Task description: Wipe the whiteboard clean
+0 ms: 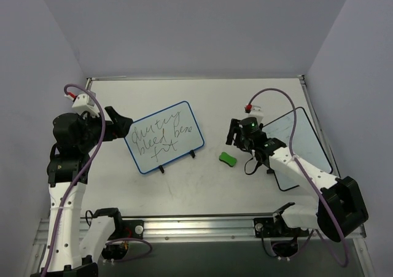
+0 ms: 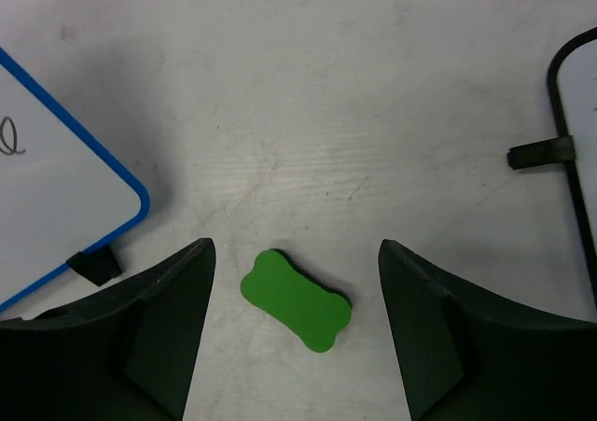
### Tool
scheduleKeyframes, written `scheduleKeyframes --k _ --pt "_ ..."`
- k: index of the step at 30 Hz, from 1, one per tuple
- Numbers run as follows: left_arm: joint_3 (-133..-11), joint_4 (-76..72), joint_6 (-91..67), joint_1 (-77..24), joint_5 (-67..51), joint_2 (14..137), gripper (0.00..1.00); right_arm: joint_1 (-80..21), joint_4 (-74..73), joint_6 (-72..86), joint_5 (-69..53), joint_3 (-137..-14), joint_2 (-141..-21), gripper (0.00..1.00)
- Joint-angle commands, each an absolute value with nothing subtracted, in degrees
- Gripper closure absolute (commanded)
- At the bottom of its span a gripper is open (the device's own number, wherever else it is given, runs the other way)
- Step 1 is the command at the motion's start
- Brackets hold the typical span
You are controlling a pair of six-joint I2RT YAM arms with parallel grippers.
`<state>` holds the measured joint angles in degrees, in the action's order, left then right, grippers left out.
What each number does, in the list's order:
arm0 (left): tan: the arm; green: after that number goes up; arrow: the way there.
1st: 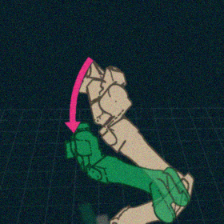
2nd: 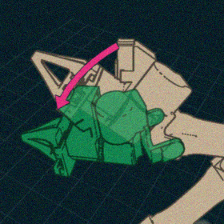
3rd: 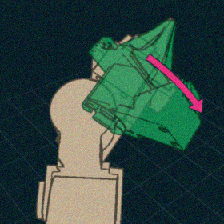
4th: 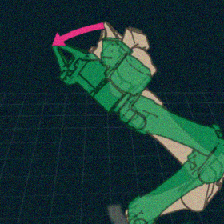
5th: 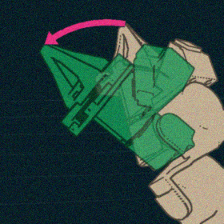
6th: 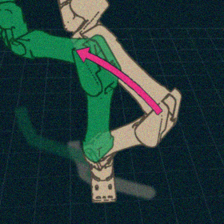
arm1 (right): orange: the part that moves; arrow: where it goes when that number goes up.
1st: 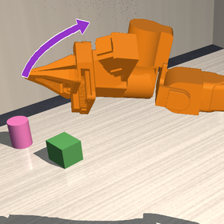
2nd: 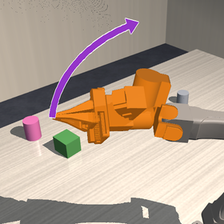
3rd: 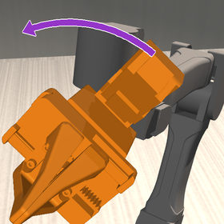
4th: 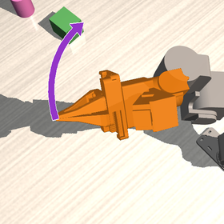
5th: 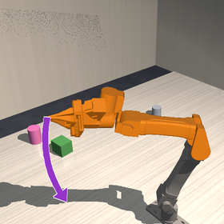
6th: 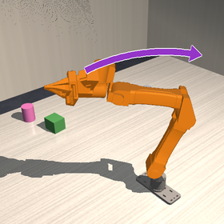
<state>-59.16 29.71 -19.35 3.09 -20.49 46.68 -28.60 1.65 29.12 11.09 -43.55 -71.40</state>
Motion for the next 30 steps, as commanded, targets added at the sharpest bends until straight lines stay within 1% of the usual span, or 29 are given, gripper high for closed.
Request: scheduleKeyframes --k 1,8,14,19,30 --pt "-59.41 26.63 -20.04 2.81 -22.15 46.67 0.06 -33.03 5.54 29.7 10.98 -41.23 -73.82 0.34" --pt "-59.33 26.54 -20.21 2.72 -22.32 46.85 0.06 -37.87 9.05 30.5 12.04 -37.98 -76.99 0.33" --pt "-59.33 26.63 -20.13 2.64 -22.15 46.76 0.06 -39.64 9.84 31.38 12.48 -36.21 -79.71 0.33" --pt "-59.33 26.63 -20.04 2.64 -21.97 46.93 0.06 -41.31 7.47 31.47 16.78 -37.61 -82.0 0.32" --pt "-59.33 26.72 -19.95 2.64 -21.71 47.2 0.06 -42.54 2.64 30.32 20.92 -40.96 -85.61 0.33"
